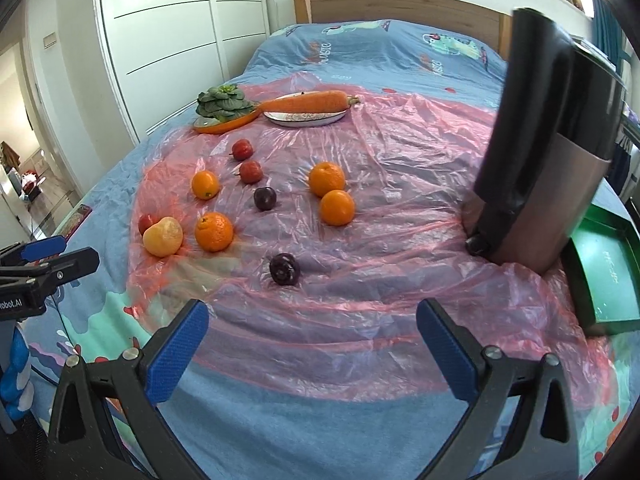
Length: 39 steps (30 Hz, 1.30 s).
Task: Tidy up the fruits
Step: 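Grasp the dark plum with the right tool while the left tool grasps the yellow pear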
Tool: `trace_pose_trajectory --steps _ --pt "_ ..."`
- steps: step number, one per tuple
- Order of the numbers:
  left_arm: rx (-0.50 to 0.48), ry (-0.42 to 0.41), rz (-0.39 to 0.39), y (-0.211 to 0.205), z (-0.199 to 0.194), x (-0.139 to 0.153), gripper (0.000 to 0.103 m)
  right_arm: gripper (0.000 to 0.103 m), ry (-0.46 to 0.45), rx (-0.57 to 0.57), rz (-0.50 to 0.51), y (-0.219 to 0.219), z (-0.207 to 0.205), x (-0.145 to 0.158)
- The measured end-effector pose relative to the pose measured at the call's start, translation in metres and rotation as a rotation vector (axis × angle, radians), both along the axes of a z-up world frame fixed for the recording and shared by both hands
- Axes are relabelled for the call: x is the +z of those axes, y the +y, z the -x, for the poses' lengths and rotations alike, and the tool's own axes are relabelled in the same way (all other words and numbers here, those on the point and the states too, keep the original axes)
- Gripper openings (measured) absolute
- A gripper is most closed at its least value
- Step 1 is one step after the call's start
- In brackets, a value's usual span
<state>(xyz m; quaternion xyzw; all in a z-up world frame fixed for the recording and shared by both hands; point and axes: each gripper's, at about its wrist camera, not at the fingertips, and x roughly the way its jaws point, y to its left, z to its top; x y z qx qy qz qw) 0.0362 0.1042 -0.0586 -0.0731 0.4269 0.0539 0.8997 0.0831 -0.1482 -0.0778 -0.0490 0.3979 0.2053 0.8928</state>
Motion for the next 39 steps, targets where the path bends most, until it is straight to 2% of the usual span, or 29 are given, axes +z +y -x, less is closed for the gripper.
trace_pose_trajectory --steps 6,16,17,19,21,23,30,36,39 --pt "0.045 0.037 0.051 0.024 -0.019 -0.016 0.098 0.103 0.021 0.073 -0.025 0.034 -0.025 -0.016" --pt "0.004 0.084 0.095 0.018 -0.061 -0.046 0.089 0.102 0.069 0.098 -0.060 0.043 -0.055 -0.043" --pt "0.004 0.089 0.099 0.019 -0.066 -0.050 0.088 0.097 0.078 0.099 -0.064 0.043 -0.057 -0.046" --pt "0.009 0.099 0.111 0.023 -0.073 -0.056 0.085 0.076 0.090 0.100 -0.070 0.041 -0.061 -0.052" --pt "0.016 0.109 0.123 0.026 -0.079 -0.063 0.085 0.069 0.093 0.101 -0.070 0.041 -0.063 -0.055" --pt "0.019 0.116 0.135 0.029 -0.083 -0.068 0.085 0.068 0.095 0.104 -0.071 0.042 -0.066 -0.057" --pt "0.004 0.133 0.129 0.025 -0.092 -0.081 0.084 0.053 0.107 0.119 -0.060 0.045 -0.071 -0.068" --pt "-0.004 0.148 0.117 0.024 -0.095 -0.090 0.066 0.045 0.107 0.118 -0.059 0.045 -0.073 -0.074" --pt "-0.014 0.153 0.103 0.022 -0.096 -0.093 0.065 0.044 0.104 0.123 -0.052 0.047 -0.073 -0.075"
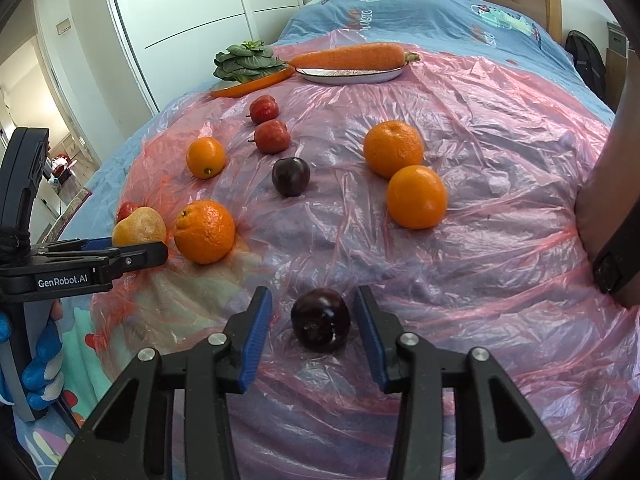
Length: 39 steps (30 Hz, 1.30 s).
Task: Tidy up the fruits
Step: 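Grasp the dark plum with the right tool while the left tool grasps the yellow pear, then carry the dark plum and yellow pear into the green tray and release both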
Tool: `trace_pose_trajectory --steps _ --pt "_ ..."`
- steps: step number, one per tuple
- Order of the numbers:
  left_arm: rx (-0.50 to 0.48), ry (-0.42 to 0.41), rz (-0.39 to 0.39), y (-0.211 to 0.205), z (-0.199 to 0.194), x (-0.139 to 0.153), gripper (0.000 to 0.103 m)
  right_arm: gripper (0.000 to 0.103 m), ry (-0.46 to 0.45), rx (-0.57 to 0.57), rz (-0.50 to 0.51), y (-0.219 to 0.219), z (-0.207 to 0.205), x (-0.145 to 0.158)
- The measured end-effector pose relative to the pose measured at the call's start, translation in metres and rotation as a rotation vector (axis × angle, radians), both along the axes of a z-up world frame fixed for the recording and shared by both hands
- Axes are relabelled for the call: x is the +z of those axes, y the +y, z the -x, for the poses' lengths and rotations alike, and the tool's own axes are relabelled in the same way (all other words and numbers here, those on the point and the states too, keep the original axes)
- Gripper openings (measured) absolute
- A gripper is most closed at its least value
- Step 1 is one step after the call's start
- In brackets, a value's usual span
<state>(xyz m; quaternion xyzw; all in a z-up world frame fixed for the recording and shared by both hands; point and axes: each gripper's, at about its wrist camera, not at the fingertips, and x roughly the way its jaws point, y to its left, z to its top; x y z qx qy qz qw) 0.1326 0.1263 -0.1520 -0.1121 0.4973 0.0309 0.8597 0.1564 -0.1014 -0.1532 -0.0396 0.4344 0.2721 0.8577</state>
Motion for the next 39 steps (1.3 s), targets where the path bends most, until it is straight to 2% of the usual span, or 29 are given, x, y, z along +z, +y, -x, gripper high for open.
trace_pose_trajectory --steps 3,5,6,9,13,26,35,39 --pt "-0.012 -0.005 -0.030 -0.005 -0.001 -0.001 0.065 0.042 -0.005 0.002 0.004 0.000 0.000 -0.002" --pt "-0.009 -0.008 -0.042 -0.005 -0.001 -0.001 0.059 0.029 -0.005 0.002 0.009 0.001 0.000 -0.003" --pt "-0.007 -0.008 -0.044 -0.004 -0.001 -0.001 0.056 0.019 -0.004 0.003 0.009 0.000 0.000 -0.004" --pt "-0.013 -0.014 -0.055 -0.005 -0.002 -0.001 0.047 0.005 -0.008 0.003 0.013 0.000 0.000 -0.004" --pt "-0.019 -0.020 -0.071 -0.007 -0.001 -0.001 0.046 0.005 -0.020 0.013 0.027 0.002 0.002 -0.005" --pt "-0.005 -0.050 0.002 -0.001 0.005 0.014 0.046 0.005 -0.022 0.015 -0.022 -0.007 0.004 0.008" --pt "-0.031 -0.091 0.007 -0.014 0.021 0.050 0.045 0.005 -0.054 0.008 -0.072 -0.025 0.019 0.045" --pt "-0.083 -0.123 0.004 -0.033 0.031 0.075 0.045 0.005 -0.073 -0.001 -0.087 -0.041 0.033 0.067"
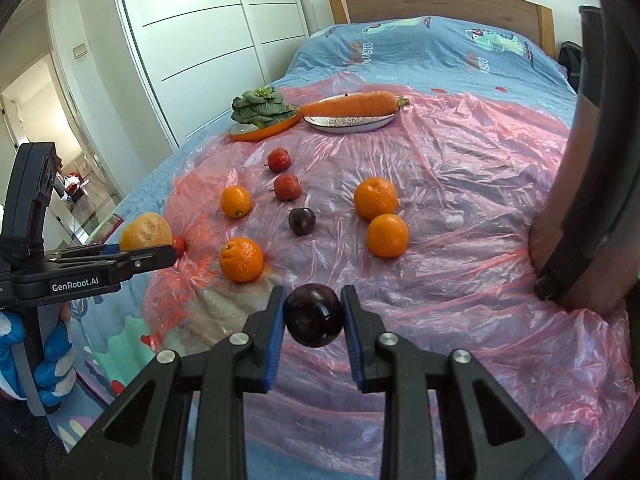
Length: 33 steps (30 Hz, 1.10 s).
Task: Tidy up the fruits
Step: 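Carry the dark plum and yellow pear into the green tray and release both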
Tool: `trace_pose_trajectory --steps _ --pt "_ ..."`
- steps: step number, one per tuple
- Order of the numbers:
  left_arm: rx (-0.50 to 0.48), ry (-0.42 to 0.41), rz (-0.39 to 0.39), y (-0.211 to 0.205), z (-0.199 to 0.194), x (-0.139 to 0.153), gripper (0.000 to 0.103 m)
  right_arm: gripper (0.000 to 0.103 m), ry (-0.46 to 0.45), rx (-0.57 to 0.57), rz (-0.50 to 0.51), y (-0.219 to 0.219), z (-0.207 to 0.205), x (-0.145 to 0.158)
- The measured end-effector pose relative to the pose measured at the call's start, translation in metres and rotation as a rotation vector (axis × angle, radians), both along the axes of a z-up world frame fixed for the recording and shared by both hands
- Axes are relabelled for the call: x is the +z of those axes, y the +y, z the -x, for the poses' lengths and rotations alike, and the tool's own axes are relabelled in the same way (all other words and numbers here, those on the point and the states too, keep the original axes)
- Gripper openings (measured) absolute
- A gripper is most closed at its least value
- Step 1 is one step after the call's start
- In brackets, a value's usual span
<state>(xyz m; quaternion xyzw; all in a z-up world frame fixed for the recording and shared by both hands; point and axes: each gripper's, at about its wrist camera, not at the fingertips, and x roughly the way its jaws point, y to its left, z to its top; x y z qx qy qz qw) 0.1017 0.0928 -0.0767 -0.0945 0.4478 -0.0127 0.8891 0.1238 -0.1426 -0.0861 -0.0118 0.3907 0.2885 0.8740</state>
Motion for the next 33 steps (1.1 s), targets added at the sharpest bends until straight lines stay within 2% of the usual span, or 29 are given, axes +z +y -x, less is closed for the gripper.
trace_pose_trajectory --steps 9,19,26,30,33 --pt "-0.233 -0.046 0.059 -0.088 0.019 0.052 0.045 0.005 -0.050 -0.088 -0.011 -0.072 0.035 0.046" --pt "-0.517 -0.058 0.109 -0.225 0.028 0.090 0.046 0.005 -0.104 -0.348 0.002 -0.203 0.045 0.072" --pt "-0.649 -0.061 0.125 -0.317 0.014 0.101 0.045 0.005 -0.122 -0.496 0.032 -0.290 0.027 0.070" --pt "-0.682 -0.045 0.110 -0.358 -0.011 0.093 0.045 0.005 -0.122 -0.557 0.044 -0.329 0.002 0.058" --pt "-0.698 -0.032 0.068 -0.388 -0.034 0.079 0.045 0.005 -0.118 -0.595 0.058 -0.355 -0.020 0.046"
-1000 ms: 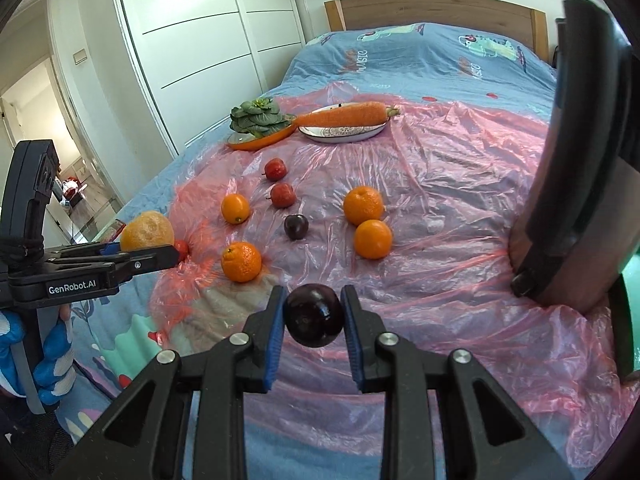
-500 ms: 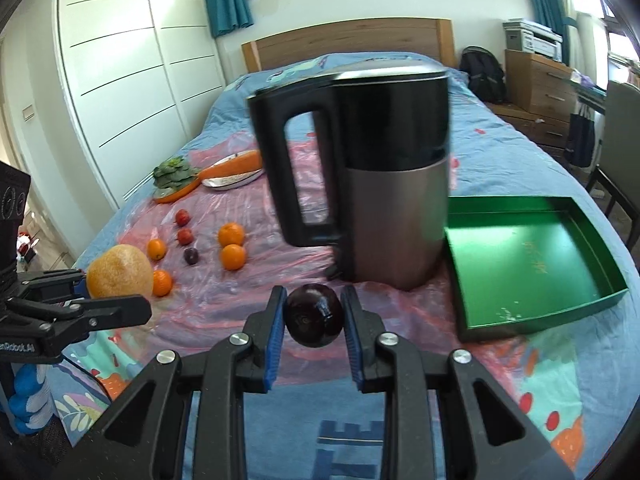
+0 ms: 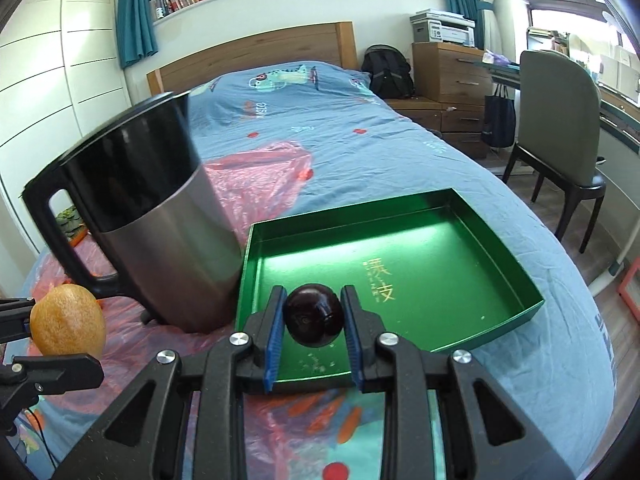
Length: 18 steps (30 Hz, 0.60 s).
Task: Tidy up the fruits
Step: 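Carry the dark plum and yellow pear into the green tray and release both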
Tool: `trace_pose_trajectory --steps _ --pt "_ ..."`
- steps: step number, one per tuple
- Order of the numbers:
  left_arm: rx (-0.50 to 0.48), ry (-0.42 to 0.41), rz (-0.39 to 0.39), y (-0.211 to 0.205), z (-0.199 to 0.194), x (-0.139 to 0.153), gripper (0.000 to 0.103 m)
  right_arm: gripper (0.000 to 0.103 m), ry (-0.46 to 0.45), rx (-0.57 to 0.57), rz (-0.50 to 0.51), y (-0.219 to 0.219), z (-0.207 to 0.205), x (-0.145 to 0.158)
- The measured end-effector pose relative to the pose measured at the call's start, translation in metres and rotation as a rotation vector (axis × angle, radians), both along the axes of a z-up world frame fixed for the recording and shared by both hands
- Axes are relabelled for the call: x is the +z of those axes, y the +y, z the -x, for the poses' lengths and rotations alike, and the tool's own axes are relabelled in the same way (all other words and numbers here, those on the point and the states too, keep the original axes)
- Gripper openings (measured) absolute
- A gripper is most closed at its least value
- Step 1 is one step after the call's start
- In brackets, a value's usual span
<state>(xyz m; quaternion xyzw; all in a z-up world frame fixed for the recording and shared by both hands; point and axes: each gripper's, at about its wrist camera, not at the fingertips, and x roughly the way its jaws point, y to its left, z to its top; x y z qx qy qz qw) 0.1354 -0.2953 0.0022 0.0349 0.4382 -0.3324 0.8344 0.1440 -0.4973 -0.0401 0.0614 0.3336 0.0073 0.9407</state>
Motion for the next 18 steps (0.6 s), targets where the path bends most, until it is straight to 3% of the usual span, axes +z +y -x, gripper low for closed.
trace_pose_trajectory --steps 10,18 --pt "-0.022 0.029 -0.105 -0.060 -0.049 -0.056 0.045 0.005 0.059 -0.077 0.039 -0.057 -0.062 -0.050" --pt "-0.029 0.038 -0.155 -0.081 -0.068 -0.076 0.046 0.005 0.103 -0.097 0.080 -0.076 -0.082 -0.076"
